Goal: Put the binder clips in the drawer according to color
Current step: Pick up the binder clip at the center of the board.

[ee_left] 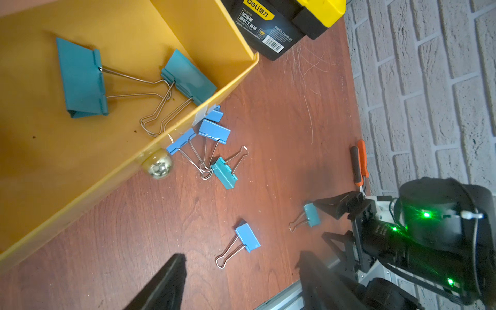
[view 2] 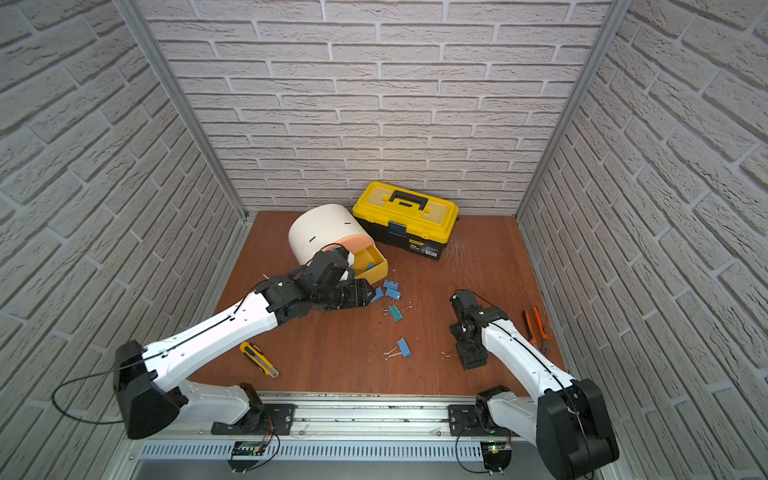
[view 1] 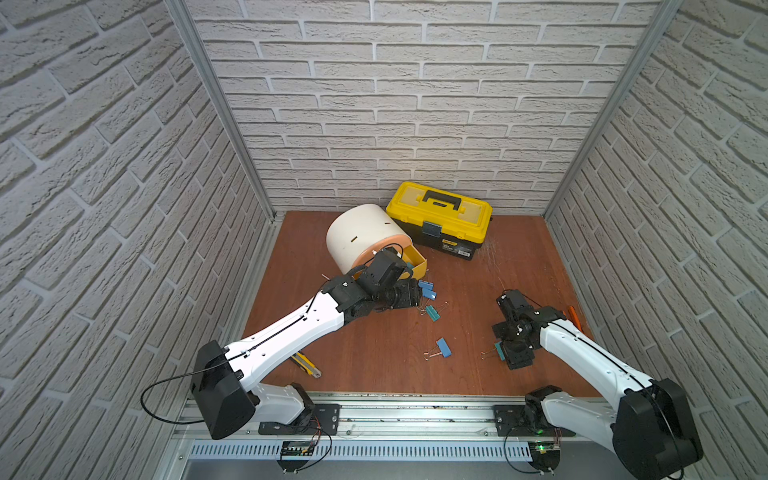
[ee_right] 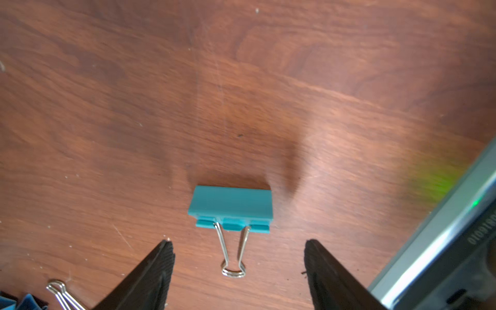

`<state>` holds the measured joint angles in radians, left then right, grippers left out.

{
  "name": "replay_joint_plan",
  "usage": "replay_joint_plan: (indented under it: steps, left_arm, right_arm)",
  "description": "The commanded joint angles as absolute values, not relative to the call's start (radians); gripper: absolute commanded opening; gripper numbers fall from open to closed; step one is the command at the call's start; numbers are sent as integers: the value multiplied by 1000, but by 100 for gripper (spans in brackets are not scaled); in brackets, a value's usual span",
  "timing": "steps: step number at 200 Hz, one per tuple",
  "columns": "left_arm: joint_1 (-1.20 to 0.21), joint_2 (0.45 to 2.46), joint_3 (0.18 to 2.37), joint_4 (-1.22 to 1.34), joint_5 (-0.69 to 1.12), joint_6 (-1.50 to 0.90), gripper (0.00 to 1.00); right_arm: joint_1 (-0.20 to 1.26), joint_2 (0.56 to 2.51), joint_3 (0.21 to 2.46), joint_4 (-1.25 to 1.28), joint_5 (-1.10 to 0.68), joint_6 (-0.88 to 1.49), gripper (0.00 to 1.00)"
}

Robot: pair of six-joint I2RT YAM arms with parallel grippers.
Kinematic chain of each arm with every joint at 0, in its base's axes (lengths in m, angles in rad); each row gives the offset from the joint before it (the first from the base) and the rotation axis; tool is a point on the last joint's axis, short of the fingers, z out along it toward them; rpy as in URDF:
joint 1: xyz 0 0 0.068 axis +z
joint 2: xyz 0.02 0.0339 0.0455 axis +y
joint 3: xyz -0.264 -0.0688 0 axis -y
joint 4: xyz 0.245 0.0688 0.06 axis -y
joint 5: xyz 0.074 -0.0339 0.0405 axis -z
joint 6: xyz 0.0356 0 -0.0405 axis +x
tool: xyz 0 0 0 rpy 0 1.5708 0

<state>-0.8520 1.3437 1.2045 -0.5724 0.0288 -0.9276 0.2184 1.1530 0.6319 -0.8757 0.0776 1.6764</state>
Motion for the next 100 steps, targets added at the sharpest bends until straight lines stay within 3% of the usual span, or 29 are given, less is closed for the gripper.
replay_joint_plan:
  steps: [1, 100]
  left_arm:
    - [-844, 1353, 1239, -537, 43, -911, 71]
    - [-824, 1347, 1240, -548, 39, -910, 71]
  right_arm:
    - [201, 1182, 660, -864, 59, 1658, 80]
    - [157, 1308, 709, -895, 39, 1620, 81]
